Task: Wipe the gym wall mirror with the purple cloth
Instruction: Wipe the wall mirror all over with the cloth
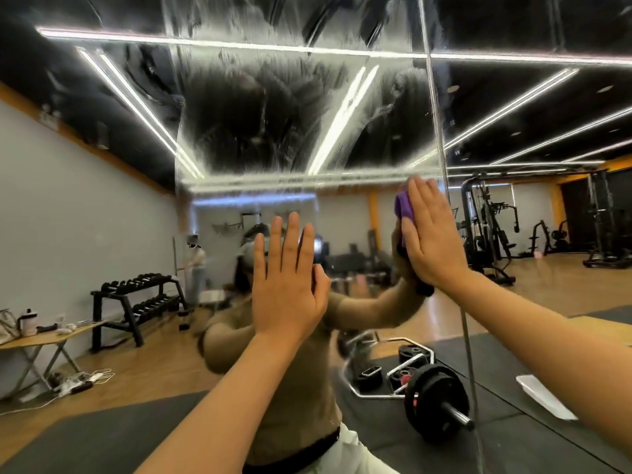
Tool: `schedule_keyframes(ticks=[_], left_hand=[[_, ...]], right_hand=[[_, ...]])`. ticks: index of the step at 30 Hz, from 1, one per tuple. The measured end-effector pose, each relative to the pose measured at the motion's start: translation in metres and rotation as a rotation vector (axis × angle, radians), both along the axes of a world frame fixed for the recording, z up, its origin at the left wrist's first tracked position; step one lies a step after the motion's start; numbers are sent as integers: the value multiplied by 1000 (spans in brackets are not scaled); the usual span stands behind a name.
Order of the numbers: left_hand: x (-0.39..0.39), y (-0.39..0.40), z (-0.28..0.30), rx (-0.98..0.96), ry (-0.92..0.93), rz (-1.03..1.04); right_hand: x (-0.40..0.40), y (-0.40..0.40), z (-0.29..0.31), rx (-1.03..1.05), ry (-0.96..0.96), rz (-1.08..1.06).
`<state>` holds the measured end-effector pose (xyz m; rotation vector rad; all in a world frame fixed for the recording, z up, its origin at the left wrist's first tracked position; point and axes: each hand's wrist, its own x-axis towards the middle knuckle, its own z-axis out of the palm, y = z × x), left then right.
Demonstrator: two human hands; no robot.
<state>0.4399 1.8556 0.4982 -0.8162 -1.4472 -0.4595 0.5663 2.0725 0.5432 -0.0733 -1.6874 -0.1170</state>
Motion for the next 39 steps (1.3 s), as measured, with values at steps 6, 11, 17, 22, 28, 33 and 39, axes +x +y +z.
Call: schedule_keyframes(ticks=[6,11,17,22,28,33,39], left_hand=[[-1,-2,-1,-5,-13,3],[1,0,-1,-9,-37,29],[-2,1,-2,-11,-35,55],[9,10,-16,19,-82,2],[15,17,-40,-10,-44,30],[12,15,-57,-1,-20,66],[4,-2,-84,-8,-7,96]], right_hand=[[-6,-5,53,-55,93,39],[-3,0,-34,-26,77,46],[5,1,-138,-45,1,6],[16,0,-183,-60,-114,-1],[13,3,-161,-25,-61,-2],[-4,2,-116,-74,102,27],[-12,-3,-128,-65,152,80]])
